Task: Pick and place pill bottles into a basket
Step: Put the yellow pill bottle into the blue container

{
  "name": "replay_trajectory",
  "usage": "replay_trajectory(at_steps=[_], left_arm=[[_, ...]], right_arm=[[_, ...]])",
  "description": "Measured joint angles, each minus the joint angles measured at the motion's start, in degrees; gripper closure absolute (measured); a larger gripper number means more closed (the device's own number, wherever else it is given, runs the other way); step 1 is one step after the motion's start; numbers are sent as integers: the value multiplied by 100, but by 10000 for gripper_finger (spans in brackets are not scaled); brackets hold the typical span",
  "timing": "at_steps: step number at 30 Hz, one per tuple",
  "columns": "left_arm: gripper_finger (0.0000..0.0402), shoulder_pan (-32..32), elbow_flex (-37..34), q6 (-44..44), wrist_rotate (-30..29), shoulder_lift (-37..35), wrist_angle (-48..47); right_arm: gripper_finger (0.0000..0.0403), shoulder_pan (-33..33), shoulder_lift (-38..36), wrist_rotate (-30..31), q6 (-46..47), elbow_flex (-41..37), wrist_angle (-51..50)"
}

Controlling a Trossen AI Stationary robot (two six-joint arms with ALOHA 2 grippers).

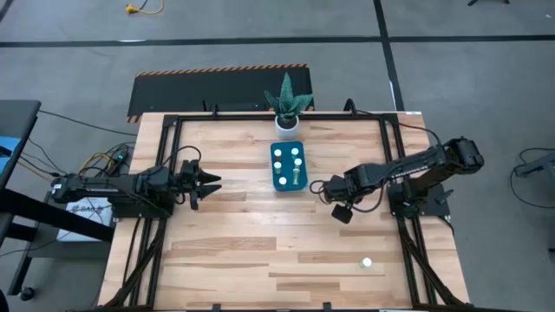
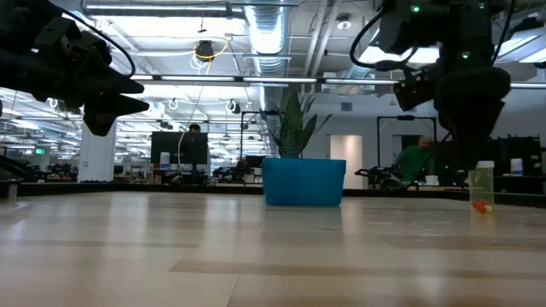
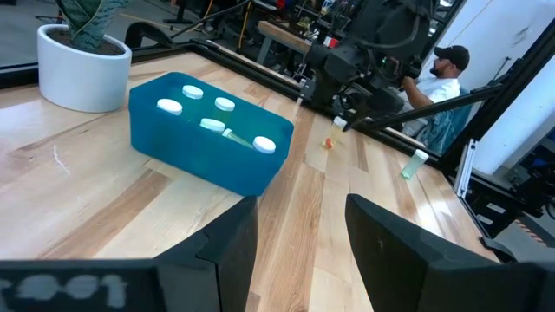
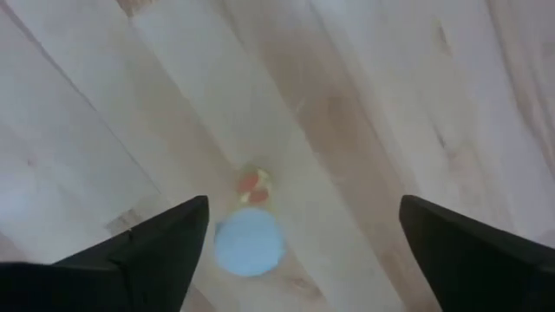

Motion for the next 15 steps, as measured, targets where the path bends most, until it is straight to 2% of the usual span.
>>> replay_trajectory(at_steps=[4,8,11,15], left_arm=[[237,0,0,0,0,0,-1],[237,0,0,0,0,0,0],[237,0,0,0,0,0,0],[237,0,0,0,0,1,0]], right_arm=[[15,201,0,-7,287,-162,73],[25,331,0,-11,359,-212,89],[48,408,0,-16,432,-212,111],[107,487,0,-52,521,-212,112]])
